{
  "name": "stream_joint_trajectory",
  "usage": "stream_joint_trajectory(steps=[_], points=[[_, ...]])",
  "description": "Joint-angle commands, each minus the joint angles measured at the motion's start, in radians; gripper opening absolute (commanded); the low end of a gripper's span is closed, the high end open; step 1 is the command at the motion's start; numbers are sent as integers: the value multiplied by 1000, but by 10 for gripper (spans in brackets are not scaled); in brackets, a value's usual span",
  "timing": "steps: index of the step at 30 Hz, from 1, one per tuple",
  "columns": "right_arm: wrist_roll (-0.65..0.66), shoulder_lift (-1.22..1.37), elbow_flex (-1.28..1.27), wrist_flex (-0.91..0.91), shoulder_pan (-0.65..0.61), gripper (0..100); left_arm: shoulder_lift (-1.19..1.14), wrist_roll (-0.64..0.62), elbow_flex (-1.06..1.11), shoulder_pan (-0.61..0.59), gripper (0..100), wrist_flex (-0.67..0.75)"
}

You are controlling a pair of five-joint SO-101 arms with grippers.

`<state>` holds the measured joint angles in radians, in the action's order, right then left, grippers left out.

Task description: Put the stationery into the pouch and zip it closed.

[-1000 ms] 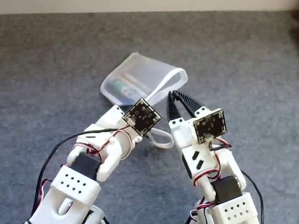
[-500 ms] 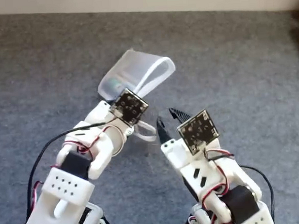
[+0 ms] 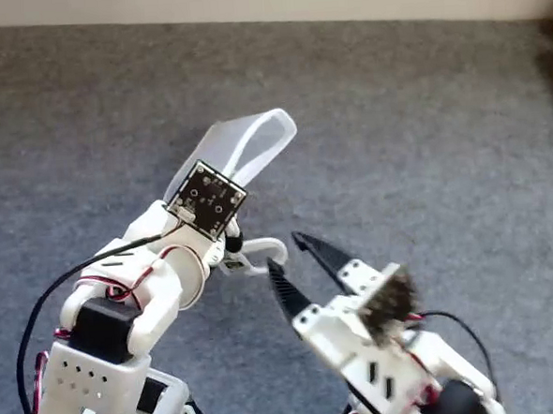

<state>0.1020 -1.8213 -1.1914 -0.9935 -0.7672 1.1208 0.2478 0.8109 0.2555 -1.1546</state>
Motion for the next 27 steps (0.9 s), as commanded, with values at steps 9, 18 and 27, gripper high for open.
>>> stream_joint_trajectory(steps=[9,18,27], points=[[18,-13,-306,329,-21,139,25,-14,-79,104,6,-23],[18,-13,-311,389,-22,139,24,-14,-76,162,6,-23],[25,-13,-355,433,-61,138,24,-14,-76,174,6,-37]])
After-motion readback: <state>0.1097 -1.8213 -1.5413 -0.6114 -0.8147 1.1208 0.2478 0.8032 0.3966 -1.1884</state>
